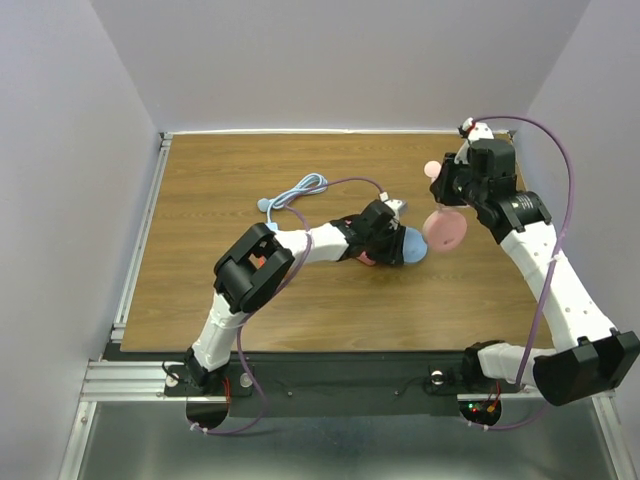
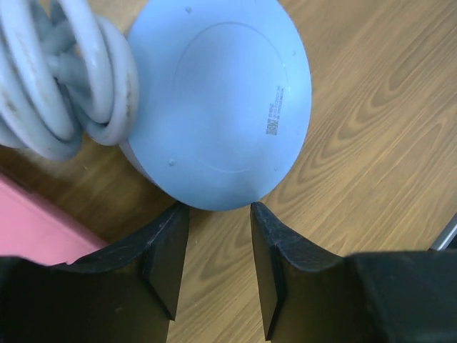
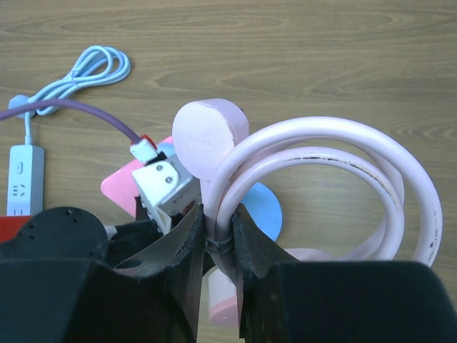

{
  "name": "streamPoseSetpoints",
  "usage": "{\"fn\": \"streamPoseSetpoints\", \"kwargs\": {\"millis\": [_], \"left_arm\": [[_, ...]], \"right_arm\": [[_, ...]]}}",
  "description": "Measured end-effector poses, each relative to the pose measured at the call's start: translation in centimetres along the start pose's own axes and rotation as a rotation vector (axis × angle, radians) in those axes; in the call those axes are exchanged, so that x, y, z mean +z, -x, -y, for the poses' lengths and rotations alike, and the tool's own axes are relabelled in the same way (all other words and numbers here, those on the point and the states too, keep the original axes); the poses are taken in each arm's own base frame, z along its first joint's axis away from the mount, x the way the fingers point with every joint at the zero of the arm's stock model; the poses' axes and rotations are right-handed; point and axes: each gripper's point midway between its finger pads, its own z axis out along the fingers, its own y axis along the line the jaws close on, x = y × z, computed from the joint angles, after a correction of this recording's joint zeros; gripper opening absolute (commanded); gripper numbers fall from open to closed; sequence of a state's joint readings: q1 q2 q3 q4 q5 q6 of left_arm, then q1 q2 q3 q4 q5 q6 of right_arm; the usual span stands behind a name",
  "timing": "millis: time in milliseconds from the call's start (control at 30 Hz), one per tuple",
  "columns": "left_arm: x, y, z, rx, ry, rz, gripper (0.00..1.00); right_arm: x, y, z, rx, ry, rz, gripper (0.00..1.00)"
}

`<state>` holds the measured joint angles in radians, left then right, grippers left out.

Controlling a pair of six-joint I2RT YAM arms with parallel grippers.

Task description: Insert the plug

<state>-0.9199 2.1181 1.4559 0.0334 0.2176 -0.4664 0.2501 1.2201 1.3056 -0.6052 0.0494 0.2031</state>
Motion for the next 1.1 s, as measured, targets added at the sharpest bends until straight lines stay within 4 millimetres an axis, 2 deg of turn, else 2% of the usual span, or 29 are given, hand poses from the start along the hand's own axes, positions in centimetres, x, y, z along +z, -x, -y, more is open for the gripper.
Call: {"fn": "streamPoseSetpoints", "kwargs": {"millis": [133, 233, 333, 400, 467, 567, 600, 667, 733, 833, 933, 1100], "left_arm": [[-0.2, 1.1, -0.7, -0.015, 0.003, 0.027, 0.51], [-1.3, 1.6, -2.1, -0.032, 0.016, 0.05, 0.55], [-3.9, 2.9, -3.0, -0.045, 0.033, 0.091, 0.61], [-6.0, 4.5, -3.0, -0.043, 0.032, 0.142, 0.62], [-8.6, 6.6, -2.3, -0.031, 0.018, 0.208, 0.63], [-11.4, 8.3, -1.5, -0.017, -0.003, 0.28, 0.63], [-12.0, 8.6, -1.8, -0.017, 0.006, 0.298, 0.63], [-12.5, 8.3, -2.7, -0.024, 0.035, 0.309, 0.63], [-12.4, 7.5, -4.4, -0.041, 0.083, 0.302, 0.64], [-11.9, 4.6, -8.0, -0.079, 0.171, 0.244, 0.65], [-11.8, 2.8, -10.3, -0.108, 0.219, 0.208, 0.66], [-12.0, 2.0, -12.7, -0.151, 0.25, 0.2, 0.66]], "right_arm": [[0.0, -1.5, 0.3, 0.0, -0.003, -0.032, 0.01], [0.1, -3.1, 0.3, 0.001, 0.007, -0.071, 0.01], [0.5, -5.1, 0.0, -0.001, 0.038, -0.126, 0.01], [0.6, -6.6, -0.6, -0.005, 0.082, -0.17, 0.01], [0.7, -7.6, -1.3, -0.014, 0.133, -0.203, 0.01], [1.0, -8.8, -2.5, -0.027, 0.219, -0.243, 0.02], [1.0, -9.5, -3.0, -0.031, 0.255, -0.264, 0.02], [1.2, -10.6, -3.6, -0.045, 0.307, -0.296, 0.02], [1.4, -11.8, -4.3, -0.06, 0.368, -0.325, 0.02], [1.8, -13.1, -5.2, -0.09, 0.442, -0.36, 0.02], [2.4, -14.5, -6.2, -0.126, 0.524, -0.396, 0.02], [2.8, -15.9, -7.5, -0.172, 0.596, -0.429, 0.02]]}}
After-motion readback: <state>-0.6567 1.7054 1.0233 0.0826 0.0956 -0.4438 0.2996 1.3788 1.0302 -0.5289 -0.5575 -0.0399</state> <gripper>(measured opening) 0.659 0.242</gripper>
